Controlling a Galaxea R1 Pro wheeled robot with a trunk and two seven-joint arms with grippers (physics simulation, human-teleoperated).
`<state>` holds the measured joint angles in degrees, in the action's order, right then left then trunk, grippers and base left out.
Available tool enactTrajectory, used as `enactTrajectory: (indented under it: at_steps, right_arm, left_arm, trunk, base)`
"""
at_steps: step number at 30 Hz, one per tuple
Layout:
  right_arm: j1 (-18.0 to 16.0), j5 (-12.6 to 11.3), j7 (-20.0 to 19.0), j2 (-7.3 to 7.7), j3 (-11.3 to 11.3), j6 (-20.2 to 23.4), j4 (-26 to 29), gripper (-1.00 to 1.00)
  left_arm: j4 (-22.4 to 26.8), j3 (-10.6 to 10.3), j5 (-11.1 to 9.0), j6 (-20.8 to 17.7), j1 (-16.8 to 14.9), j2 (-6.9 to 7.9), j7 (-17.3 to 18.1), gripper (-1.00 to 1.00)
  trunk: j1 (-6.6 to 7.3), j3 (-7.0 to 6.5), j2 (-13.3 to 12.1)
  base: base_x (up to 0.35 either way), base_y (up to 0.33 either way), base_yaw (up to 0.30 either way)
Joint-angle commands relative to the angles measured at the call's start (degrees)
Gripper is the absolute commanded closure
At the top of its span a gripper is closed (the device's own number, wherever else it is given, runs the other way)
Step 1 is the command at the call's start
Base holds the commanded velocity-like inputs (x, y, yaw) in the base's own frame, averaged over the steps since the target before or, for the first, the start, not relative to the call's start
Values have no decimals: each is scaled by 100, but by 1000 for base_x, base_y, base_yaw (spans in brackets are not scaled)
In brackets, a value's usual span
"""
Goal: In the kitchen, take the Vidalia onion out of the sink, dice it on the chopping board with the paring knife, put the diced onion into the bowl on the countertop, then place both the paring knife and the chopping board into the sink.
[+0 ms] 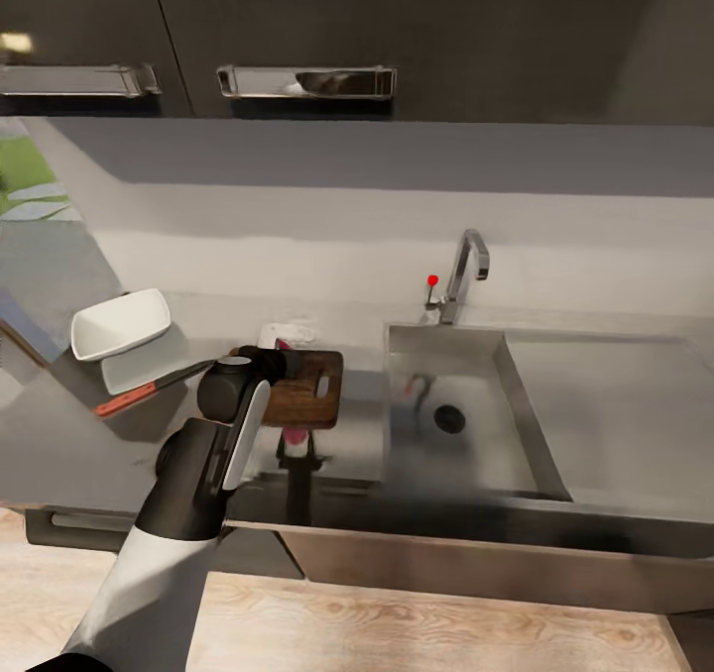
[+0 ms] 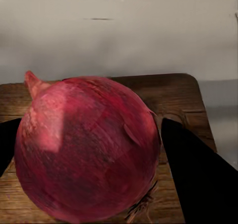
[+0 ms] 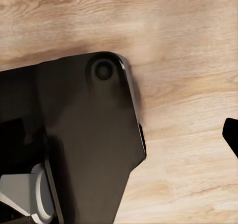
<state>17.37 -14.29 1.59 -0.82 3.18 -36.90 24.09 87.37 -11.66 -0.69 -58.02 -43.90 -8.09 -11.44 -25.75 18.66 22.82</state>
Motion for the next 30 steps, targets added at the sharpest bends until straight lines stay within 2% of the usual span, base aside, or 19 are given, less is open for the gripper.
enactTrajectory:
  at_steps: [1,13,21,30]
  right_arm:
    - [4,-48,17,3,34,-10,14,-100]
    - [3,-54,17,3,34,-10,17,-100]
    - [4,-54,17,3,33,-10,17,-100]
    - [3,-51,17,3,27,-10,17,-100]
  left_arm:
    - [2,-4,-1,-25,-5,0,-17,100]
    - [-144,-6,-4,-25,-5,9,-17,100]
    - [-363,-23,-9,-25,-5,1,-5,100]
    - [-389,-300,-10,-21,-5,0,1,100]
  trunk:
    - [-3,3,10]
    - [-3,-2,10]
    - [-3,48,10]
    - [-3,106,10]
  base:
    - [-73,245,0]
    - [-6,212,0]
    - [6,47,0]
    - [83,-52,0]
